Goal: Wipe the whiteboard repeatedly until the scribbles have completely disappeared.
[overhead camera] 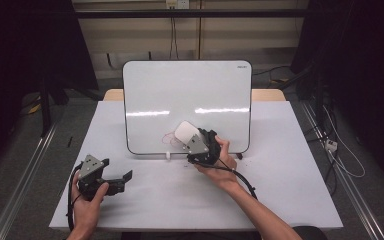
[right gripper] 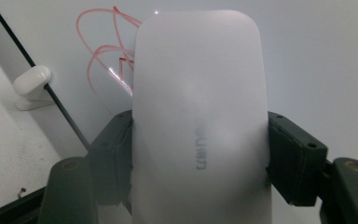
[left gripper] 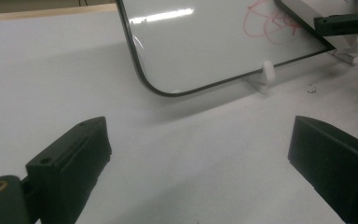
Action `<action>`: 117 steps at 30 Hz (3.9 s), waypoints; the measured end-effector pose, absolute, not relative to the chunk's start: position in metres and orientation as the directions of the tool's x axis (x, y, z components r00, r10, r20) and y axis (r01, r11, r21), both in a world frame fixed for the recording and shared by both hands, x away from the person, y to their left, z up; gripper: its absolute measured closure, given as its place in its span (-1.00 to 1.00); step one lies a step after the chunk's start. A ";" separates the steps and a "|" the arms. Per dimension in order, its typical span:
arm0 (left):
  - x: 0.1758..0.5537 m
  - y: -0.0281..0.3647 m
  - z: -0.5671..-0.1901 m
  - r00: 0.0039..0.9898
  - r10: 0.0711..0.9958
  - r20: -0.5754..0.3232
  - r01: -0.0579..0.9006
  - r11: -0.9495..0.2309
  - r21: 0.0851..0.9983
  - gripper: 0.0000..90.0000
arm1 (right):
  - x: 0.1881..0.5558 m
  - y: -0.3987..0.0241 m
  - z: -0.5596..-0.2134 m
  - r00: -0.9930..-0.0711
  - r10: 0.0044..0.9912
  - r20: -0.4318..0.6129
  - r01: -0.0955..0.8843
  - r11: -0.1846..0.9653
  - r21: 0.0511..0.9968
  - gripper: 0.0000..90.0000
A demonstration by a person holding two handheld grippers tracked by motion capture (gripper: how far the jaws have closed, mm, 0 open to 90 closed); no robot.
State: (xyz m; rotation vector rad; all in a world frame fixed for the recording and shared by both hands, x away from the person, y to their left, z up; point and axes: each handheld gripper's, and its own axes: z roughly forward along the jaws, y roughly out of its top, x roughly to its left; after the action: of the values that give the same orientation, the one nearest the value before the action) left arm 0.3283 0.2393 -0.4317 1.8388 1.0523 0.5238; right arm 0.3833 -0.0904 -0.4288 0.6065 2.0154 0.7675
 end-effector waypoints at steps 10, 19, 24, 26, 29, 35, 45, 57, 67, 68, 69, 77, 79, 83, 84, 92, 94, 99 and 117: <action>0.326 0.240 -0.431 0.543 0.836 -0.079 0.440 -0.203 0.875 -0.88 | 0.390 -0.118 -0.417 -0.455 0.721 -0.523 0.169 0.646 0.744 -0.30; 0.327 0.240 -0.432 0.539 0.839 -0.075 0.445 -0.208 0.871 -0.88 | 0.400 -0.153 -0.402 -0.373 0.809 -0.455 0.226 0.555 0.801 -0.30; 0.328 0.238 -0.432 0.542 0.837 -0.073 0.445 -0.212 0.870 -0.88 | 0.401 -0.150 -0.402 -0.352 0.815 -0.461 0.231 0.552 0.801 -0.30; 0.328 0.237 -0.432 0.543 0.837 -0.075 0.447 -0.212 0.869 -0.88 | 0.400 -0.148 -0.402 -0.341 0.820 -0.461 0.237 0.549 0.801 -0.30; 0.329 0.236 -0.432 0.547 0.834 -0.070 0.445 -0.219 0.868 -0.88 | 0.399 -0.145 -0.403 -0.338 0.822 -0.459 0.234 0.545 0.805 -0.30; 0.329 0.236 -0.432 0.545 0.835 -0.074 0.447 -0.214 0.869 -0.88 | 0.398 -0.138 -0.405 -0.341 0.818 -0.463 0.225 0.549 0.805 -0.30; 0.329 0.236 -0.432 0.550 0.832 -0.072 0.444 -0.219 0.869 -0.88 | 0.395 -0.116 -0.411 -0.368 0.794 -0.483 0.200 0.575 0.793 -0.30; 0.329 0.235 -0.432 0.550 0.832 -0.075 0.444 -0.215 0.870 -0.88 | 0.393 -0.092 -0.418 -0.394 0.771 -0.500 0.175 0.597 0.783 -0.30; 0.329 0.236 -0.432 0.549 0.833 -0.074 0.442 -0.214 0.871 -0.88 | 0.390 -0.073 -0.424 -0.426 0.743 -0.516 0.145 0.620 0.771 -0.30; 0.329 0.237 -0.431 0.549 0.833 -0.073 0.442 -0.214 0.871 -0.88 | 0.390 -0.070 -0.425 -0.432 0.738 -0.518 0.142 0.623 0.769 -0.30; 0.329 0.236 -0.431 0.549 0.833 -0.074 0.442 -0.214 0.871 -0.88 | 0.389 -0.068 -0.426 -0.438 0.732 -0.521 0.138 0.628 0.766 -0.30; 0.329 0.236 -0.431 0.550 0.832 -0.075 0.442 -0.213 0.871 -0.88 | 0.388 -0.053 -0.430 -0.459 0.710 -0.534 0.122 0.646 0.754 -0.30; 0.329 0.236 -0.431 0.550 0.832 -0.075 0.442 -0.215 0.871 -0.88 | 0.387 -0.049 -0.431 -0.461 0.708 -0.534 0.118 0.646 0.754 -0.30; 0.329 0.237 -0.431 0.550 0.832 -0.075 0.441 -0.212 0.872 -0.88 | 0.387 -0.046 -0.432 -0.471 0.700 -0.537 0.114 0.651 0.750 -0.30; 0.329 0.237 -0.432 0.550 0.832 -0.076 0.442 -0.212 0.872 -0.88 | 0.387 -0.045 -0.432 -0.467 0.699 -0.541 0.112 0.654 0.748 -0.30; 0.329 0.236 -0.432 0.551 0.831 -0.075 0.442 -0.215 0.871 -0.88 | 0.385 -0.040 -0.434 -0.484 0.677 -0.555 0.099 0.672 0.734 -0.30; 0.329 0.236 -0.432 0.552 0.830 -0.075 0.443 -0.216 0.870 -0.88 | 0.385 -0.038 -0.435 -0.489 0.668 -0.561 0.093 0.680 0.728 -0.30; 0.329 0.237 -0.432 0.550 0.831 -0.077 0.441 -0.211 0.872 -0.88 | 0.385 -0.039 -0.435 -0.501 0.653 -0.567 0.081 0.688 0.721 -0.30; 0.327 0.241 -0.431 0.542 0.837 -0.080 0.442 -0.203 0.874 -0.88 | 0.384 -0.068 -0.431 -0.471 0.691 -0.548 0.128 0.668 0.733 -0.30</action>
State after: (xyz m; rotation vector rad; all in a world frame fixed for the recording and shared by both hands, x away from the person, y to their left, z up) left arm 0.3270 0.2406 -0.4312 1.8326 1.0537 0.5234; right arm 0.3836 -0.0680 -0.4307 0.6370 1.9756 0.7832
